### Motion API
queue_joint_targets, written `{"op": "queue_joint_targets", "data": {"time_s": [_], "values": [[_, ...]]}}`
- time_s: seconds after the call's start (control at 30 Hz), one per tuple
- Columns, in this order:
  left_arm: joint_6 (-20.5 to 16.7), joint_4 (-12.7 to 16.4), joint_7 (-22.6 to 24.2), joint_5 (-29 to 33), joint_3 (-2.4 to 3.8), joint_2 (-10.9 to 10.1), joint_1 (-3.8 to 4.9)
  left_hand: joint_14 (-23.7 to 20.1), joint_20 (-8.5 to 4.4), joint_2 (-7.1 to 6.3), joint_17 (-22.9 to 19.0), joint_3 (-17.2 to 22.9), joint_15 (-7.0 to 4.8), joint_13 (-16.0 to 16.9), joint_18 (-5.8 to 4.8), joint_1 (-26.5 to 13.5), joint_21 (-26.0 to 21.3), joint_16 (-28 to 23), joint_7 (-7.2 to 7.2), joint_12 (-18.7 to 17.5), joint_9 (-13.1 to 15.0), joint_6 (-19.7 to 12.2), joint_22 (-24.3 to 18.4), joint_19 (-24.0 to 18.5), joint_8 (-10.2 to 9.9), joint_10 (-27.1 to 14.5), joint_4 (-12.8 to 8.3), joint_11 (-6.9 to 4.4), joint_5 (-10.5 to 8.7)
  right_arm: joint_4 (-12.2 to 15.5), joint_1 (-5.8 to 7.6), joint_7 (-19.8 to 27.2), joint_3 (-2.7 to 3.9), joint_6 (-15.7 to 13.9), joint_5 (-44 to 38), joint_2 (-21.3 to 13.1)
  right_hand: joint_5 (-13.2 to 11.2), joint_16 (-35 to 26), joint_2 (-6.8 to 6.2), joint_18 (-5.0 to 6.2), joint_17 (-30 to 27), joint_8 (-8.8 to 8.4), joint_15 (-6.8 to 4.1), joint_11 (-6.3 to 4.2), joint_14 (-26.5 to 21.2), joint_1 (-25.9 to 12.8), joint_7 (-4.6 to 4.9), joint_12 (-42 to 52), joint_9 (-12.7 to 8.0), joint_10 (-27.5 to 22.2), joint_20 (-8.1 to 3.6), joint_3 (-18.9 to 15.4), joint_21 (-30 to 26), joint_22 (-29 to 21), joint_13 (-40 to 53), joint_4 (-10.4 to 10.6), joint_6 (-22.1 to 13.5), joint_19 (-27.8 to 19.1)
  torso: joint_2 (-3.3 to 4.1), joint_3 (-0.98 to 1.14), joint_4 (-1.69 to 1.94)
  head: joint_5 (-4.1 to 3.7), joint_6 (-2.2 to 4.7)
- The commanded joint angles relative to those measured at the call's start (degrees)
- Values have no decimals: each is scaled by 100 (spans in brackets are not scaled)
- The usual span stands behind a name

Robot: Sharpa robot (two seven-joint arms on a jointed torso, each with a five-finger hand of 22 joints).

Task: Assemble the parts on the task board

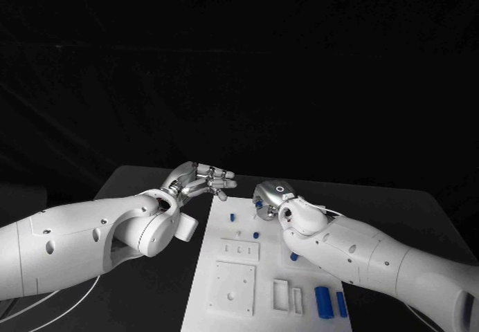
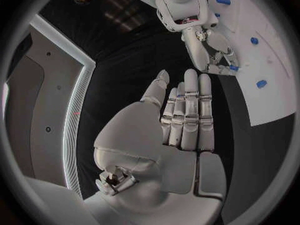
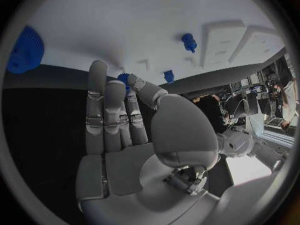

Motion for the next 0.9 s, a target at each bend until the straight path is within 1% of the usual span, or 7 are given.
{"op": "queue_joint_targets", "data": {"time_s": [0.03,0.13,0.27,0.47,0.7,0.77,0.9], "values": [[50,18,29,-35,7,10,14,-32,2,29,-5,-27,3,0,66,33,-27,23,-13,-14,6,-25,6,33,-20,-39,6,-12,-32,-32,-23,-11,-15,42,-54,26,13,-1,-11,117,-7,16,45,-109,2,47,-3,10,-12,38,25,53,-42,20,7,9,-77,6,6,-6,14,-1,-6],[49,19,28,-37,7,10,16,-32,2,29,-5,-27,3,0,66,33,-27,23,-13,-14,6,-25,6,33,-20,-39,6,-12,-32,-46,-25,-4,-17,39,-37,38,11,3,-20,128,-8,12,55,-93,2,48,8,8,-19,-11,35,66,-41,32,5,9,-115,5,6,-8,15,0,-9],[48,18,26,-40,7,13,19,-32,2,29,-5,-27,3,0,66,33,-27,23,-13,-14,6,-25,6,33,-20,-39,6,-12,-32,-72,-26,11,-19,60,6,51,12,13,-82,172,-14,7,125,4,1,44,83,7,-42,-326,91,145,-33,73,-1,4,-367,-7,4,-10,5,14,-14],[48,10,23,-41,7,20,21,-32,2,29,-5,-27,3,0,66,33,-27,23,-13,-14,6,-25,6,33,-20,-39,6,-12,-32,-101,-26,49,-24,169,70,58,17,23,-167,238,-38,9,177,64,-4,52,121,6,-43,-524,157,123,-24,138,-5,19,-509,-27,3,-11,-9,25,-43],[47,5,22,-42,7,19,21,-32,2,29,-5,-27,3,0,66,33,-27,23,-13,-14,6,-25,6,33,-20,-39,6,-12,-32,-104,-26,48,-34,245,96,48,21,25,-199,260,-55,9,190,84,-11,59,133,3,-44,-594,179,70,-42,161,-6,20,-562,-26,-1,-5,-9,22,-70],[46,2,22,-42,7,18,22,-32,2,29,-5,-27,3,0,66,33,-27,23,-13,-14,6,-25,6,33,-20,-39,6,-12,-32,-105,-26,43,-36,240,110,45,23,26,-208,262,-57,8,191,86,-12,56,136,3,-45,-603,180,64,-46,163,-6,18,-571,-26,1,-5,-10,14,-80],[45,1,23,-42,7,17,22,-32,2,29,-5,-27,3,0,66,33,-27,23,-13,-14,6,-25,6,33,-20,-39,6,-12,-32,-102,-26,49,-38,194,145,52,29,23,-230,272,-68,7,205,110,-15,53,155,5,-47,-695,191,57,-65,171,-6,17,-643,-20,7,-2,-12,7,-76]]}}
